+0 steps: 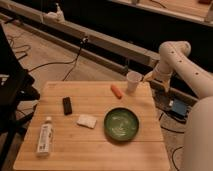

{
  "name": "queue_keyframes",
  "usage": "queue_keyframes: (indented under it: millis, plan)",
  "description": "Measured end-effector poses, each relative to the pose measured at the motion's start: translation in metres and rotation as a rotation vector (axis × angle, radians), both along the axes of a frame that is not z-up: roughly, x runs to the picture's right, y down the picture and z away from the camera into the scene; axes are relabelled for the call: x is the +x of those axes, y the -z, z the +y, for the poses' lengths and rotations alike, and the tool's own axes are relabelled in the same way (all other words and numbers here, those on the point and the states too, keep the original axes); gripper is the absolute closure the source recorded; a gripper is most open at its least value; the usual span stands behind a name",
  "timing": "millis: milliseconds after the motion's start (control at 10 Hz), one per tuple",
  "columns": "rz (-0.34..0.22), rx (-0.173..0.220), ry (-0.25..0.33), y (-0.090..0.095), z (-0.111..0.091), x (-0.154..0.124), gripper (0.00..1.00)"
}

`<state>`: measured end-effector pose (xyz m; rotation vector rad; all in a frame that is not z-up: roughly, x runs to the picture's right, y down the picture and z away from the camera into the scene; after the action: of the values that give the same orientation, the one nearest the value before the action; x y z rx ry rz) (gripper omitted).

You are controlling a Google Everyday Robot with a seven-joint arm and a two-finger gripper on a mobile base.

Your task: Drag the pepper across the table

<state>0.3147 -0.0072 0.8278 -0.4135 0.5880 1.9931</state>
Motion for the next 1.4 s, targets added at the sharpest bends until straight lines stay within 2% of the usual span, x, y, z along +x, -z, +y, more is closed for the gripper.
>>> queue_keyframes:
  millis: [1000,1100,1200,1300,1400]
  plan:
    - [0.003,0.004,0.004,0.0,-0.002,0.0,0.2]
    - [0.0,0.028,0.027,0.006,-0.014,-0.001,0.2]
    - [-0.025,0.07,0.071,0.015,-0.036,-0.014,0.2]
    - [-0.068,0.116,0.124,0.025,-0.06,-0.039,0.2]
    - [-0.114,0.145,0.164,0.031,-0.073,-0.065,0.2]
